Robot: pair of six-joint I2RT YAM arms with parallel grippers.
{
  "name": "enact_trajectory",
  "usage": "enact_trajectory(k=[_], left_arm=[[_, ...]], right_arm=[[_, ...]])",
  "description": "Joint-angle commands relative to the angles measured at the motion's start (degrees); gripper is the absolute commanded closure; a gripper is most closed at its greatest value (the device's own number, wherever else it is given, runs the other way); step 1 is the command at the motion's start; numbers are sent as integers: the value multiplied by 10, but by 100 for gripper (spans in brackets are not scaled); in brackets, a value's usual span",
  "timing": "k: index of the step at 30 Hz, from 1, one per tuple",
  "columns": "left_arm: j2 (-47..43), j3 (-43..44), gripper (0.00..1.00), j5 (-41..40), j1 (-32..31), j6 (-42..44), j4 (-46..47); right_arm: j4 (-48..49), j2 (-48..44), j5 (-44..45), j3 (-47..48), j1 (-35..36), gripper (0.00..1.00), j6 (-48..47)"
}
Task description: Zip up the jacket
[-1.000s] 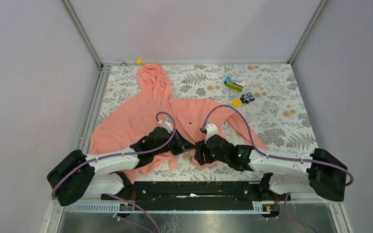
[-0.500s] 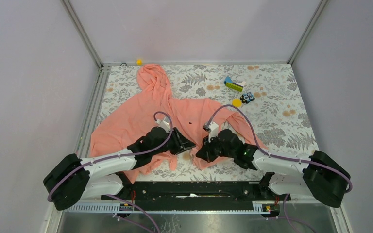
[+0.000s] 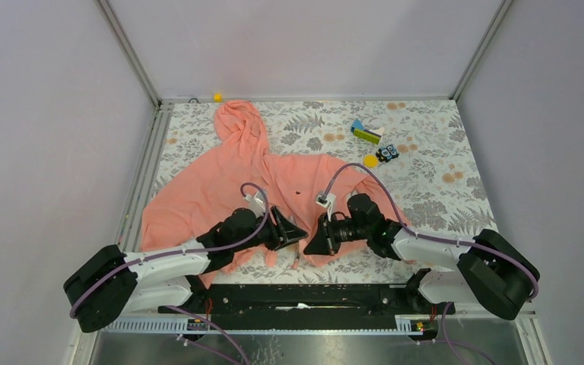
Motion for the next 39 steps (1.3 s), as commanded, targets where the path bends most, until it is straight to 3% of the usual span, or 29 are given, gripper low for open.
enact_trajectory(k=[1,3,4,6,7,10,15,18,21,25,27,33,39], left_arm=[[5,4,59,4,-11,-4,67],[13,9,71,6,-16,-3,74],[17,11,81,8,-18,-1,78],[19,12,92,9,-19,-2,85],[19,11,98,7,-19,-3,88],[17,7,100,-5,-19,-16,91],[24,10,100,-37,-19,-56,59],[35,12,100,-42,-19,-75,63],[42,3,100,-43,-19,-90,88],[48,-10,100,-46,-19,-111,120],[50,-11,100,-50,-19,-116,123],[66,11,100,-54,-19,-115,106],[80,20,100,-53,-18,-117,105]], right_arm=[[29,10,-27,16,-6,100,4],[21,9,-15,16,-7,100,7],[10,7,-1,18,-8,98,9],[-36,0,49,30,-8,74,13],[-69,-5,72,37,-8,68,15],[-158,-40,135,57,-2,55,38],[-345,-95,430,127,129,33,88],[-372,-93,552,145,189,24,138],[-371,-82,637,143,219,22,178],[-286,-80,729,114,252,27,157],[-245,-72,734,111,258,32,132],[-152,-57,720,82,265,32,75],[-90,-62,668,54,274,39,52]])
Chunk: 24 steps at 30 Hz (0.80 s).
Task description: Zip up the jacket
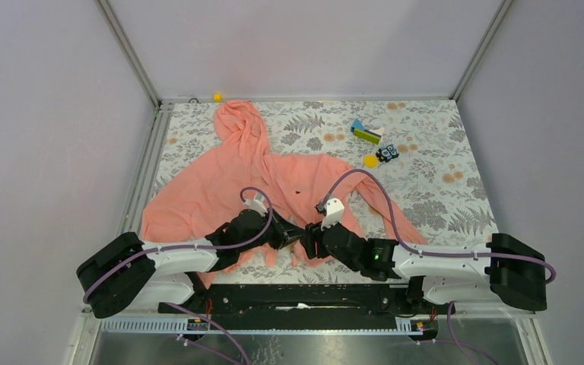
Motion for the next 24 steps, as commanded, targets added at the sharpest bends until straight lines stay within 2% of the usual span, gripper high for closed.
enact_trajectory(k=[1,3,6,8,12,17,21,24], left_arm=[[8,24,100,-3,-2,-12,33],[10,24,100,-3,-2,-13,33],[11,23,100,-2,0,-13,39],[11,20,100,1,0,-18,49],[11,17,100,5,1,-27,56],[19,-5,100,14,7,-50,110],[36,-10,100,28,10,-57,132],[43,-16,100,33,10,-65,151]], right_arm=[[99,-15,-6,-17,14,39,-25],[107,-23,-13,-24,18,37,-26],[136,-35,-32,-40,20,30,-18],[119,-30,-4,-39,21,27,8],[119,1,18,-34,21,31,14],[150,33,33,-25,21,43,7],[182,47,50,-27,21,45,-2],[157,65,79,-7,21,46,-5]])
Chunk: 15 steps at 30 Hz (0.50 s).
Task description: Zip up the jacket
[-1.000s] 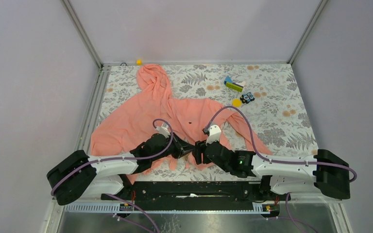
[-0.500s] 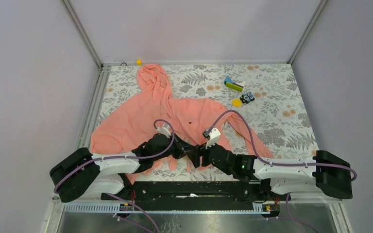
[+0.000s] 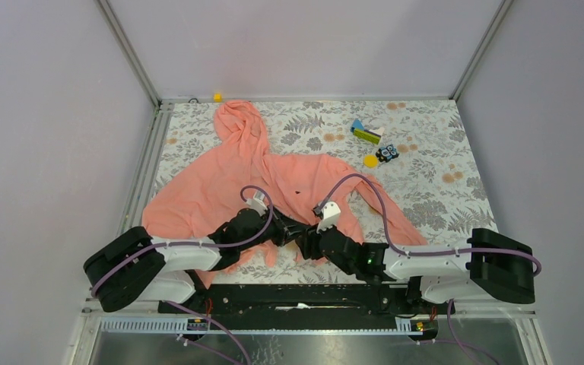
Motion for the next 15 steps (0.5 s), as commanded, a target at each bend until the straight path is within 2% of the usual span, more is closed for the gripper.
enact_trajectory(k=[1,7,12,15], left_arm=[[9,-13,100,17,2,-21,69],[-6,-10,100,5,3,-8,31],[-32,6,100,-15,4,16,-31],[-45,16,100,-27,4,28,-63]], right_arm=[[21,19,68,31,4,46,-11],[-25,14,89,39,4,47,4],[-74,8,73,60,4,38,6],[-126,7,82,76,5,39,26]])
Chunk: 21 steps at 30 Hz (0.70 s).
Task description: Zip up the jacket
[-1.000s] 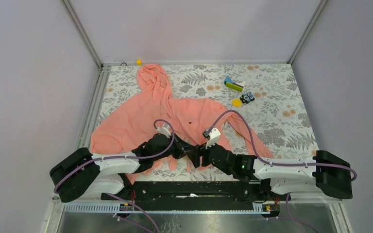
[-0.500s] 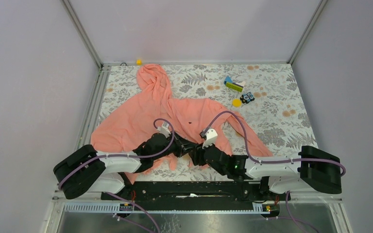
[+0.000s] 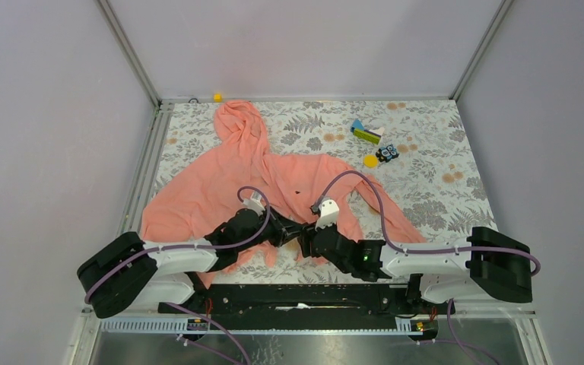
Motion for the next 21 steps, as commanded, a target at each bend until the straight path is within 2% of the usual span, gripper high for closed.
enact_trajectory(k=[1,5,10,21], left_arm=[[-27,27,100,-22,1,27,-49],[-36,36,100,-31,1,33,-81],[-46,41,100,-36,1,38,-103],[-66,48,100,-34,2,53,-128]], right_arm=[[-66,-14,43,47,5,40,26],[-105,-9,52,71,8,44,22],[-100,-26,44,61,8,66,18],[-25,-46,-31,24,6,66,-27]])
